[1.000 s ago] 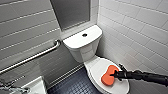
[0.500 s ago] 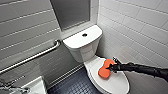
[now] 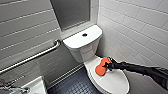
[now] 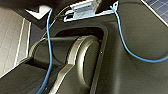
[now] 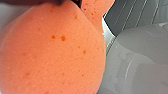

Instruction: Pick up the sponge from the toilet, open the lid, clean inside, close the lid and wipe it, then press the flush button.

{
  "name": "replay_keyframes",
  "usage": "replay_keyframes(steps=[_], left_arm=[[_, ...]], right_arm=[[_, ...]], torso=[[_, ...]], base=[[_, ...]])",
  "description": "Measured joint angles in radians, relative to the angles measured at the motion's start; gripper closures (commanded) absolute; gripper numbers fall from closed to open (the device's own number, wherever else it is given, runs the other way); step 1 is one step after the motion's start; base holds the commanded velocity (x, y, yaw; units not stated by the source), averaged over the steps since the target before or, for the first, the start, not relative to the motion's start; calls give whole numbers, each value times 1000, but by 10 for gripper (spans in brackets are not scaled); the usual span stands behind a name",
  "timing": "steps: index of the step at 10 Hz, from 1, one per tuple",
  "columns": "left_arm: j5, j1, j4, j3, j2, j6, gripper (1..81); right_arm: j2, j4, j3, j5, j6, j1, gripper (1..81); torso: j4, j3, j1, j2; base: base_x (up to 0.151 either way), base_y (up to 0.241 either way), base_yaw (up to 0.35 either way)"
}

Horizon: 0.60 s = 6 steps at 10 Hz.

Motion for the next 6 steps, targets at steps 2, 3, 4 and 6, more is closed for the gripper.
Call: replay_keyframes(steps=[2,3,4,6], left_arm=[[1,1,0,0,0,0,10],[1,1,0,0,0,0,10],[1,3,0,0,0,0,10],[2,10,0,0,0,0,10]], right_arm=[[24,-5,-95,51,1,-41,811],[32,-5,-120,90,2,-56,811],[39,-5,-136,135,3,-74,811],[24,-4,-127,207,13,-101,811]], torso=[[0,0,0,0],[0,0,0,0],[0,0,0,0],[0,0,0,0]], base=[[0,0,0],[0,0,0],[0,0,0],[0,0,0]])
